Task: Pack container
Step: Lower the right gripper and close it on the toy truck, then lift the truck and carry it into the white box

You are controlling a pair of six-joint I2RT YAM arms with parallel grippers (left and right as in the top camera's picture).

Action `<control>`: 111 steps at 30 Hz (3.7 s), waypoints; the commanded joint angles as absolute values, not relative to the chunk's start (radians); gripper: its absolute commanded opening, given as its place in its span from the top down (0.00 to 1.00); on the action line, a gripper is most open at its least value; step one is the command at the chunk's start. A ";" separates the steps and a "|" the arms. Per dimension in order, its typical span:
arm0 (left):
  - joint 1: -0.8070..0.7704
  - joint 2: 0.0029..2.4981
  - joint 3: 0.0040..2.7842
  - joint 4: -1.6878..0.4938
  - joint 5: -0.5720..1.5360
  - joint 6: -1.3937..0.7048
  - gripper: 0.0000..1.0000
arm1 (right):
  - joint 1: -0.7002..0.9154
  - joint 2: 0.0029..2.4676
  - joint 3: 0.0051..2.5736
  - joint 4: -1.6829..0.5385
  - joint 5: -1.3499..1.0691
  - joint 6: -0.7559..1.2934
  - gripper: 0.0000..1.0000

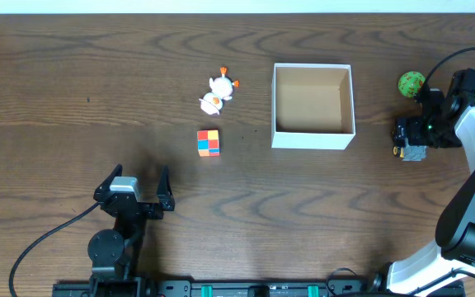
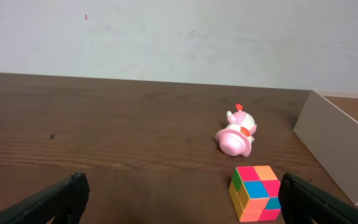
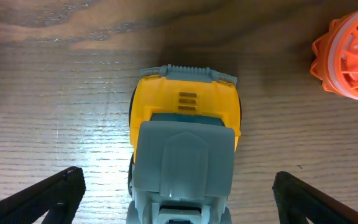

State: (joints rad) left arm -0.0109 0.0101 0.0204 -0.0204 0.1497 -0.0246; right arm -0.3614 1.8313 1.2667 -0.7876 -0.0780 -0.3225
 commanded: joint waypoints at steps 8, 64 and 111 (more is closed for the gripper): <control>-0.014 0.004 0.004 -0.056 0.161 -0.011 0.02 | -0.366 1.835 1.242 -0.767 -0.074 -0.307 0.01; -0.014 0.004 0.004 -0.056 0.161 -0.011 0.02 | -0.364 1.835 1.245 -0.744 -0.066 -0.213 0.52; -0.014 0.004 0.004 -0.056 0.161 -0.011 0.02 | 0.180 1.835 1.626 -0.847 0.004 0.146 0.54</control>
State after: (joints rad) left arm -0.0109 0.0101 0.0204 -0.0208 0.1501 -0.0246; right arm 0.1864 1.8374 1.6722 -0.8719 -0.0242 0.0845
